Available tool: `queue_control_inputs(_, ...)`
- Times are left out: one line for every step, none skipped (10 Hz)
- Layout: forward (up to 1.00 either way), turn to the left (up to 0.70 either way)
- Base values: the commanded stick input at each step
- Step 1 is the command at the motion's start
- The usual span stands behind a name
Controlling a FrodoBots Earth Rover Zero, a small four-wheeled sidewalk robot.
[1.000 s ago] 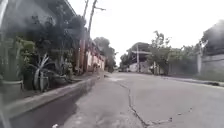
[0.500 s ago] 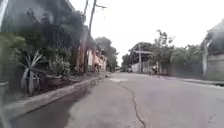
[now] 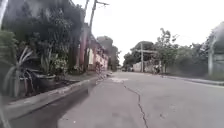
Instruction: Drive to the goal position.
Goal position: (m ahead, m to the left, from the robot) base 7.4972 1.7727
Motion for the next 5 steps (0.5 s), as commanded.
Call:
queue_control_inputs(0.70,-0.35)
queue_control_inputs(0.70,-0.35)
queue_control_inputs(0.70,-0.11)
queue_control_inputs(0.70,-0.01)
queue_control_inputs(0.70,0.00)
